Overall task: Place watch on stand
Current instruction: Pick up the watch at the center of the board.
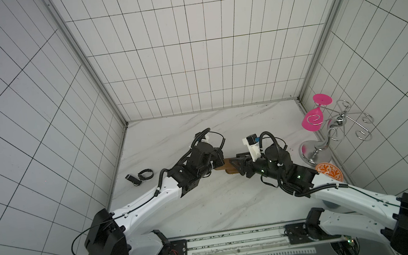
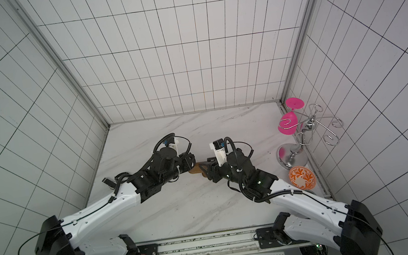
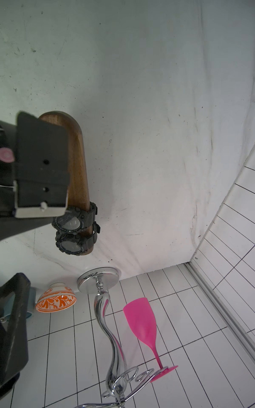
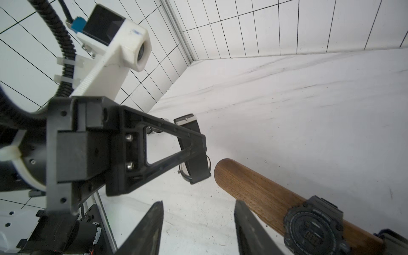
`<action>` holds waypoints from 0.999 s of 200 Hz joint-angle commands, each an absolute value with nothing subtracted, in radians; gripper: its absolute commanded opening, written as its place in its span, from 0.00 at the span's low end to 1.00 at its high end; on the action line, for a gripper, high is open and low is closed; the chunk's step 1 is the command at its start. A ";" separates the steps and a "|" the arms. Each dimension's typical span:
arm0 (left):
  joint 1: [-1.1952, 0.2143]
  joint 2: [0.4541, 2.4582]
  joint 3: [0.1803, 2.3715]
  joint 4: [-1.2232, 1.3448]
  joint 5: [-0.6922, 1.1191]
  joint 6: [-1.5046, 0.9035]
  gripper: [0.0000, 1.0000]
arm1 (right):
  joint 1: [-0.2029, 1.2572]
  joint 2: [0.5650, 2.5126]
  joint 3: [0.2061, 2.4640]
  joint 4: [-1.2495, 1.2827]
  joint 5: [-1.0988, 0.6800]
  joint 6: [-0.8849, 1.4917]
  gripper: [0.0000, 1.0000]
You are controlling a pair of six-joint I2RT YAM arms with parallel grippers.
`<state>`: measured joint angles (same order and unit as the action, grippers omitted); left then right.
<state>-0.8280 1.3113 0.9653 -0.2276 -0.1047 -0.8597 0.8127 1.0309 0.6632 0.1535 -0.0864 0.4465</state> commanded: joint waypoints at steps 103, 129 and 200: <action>-0.909 1.301 1.015 -0.193 -0.162 -0.986 0.05 | 0.880 1.123 0.609 0.282 0.012 0.463 0.42; -0.925 1.311 1.024 -0.194 -0.169 -0.991 0.05 | 0.884 1.132 0.612 0.289 0.041 0.468 0.36; -0.954 1.343 1.052 -0.208 -0.180 -0.994 0.05 | 0.888 1.143 0.617 0.275 0.102 0.477 0.19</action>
<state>-0.9421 1.3285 1.0206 -0.2115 -0.1616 -0.9768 0.8799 1.1374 0.6533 0.2573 0.0540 0.4637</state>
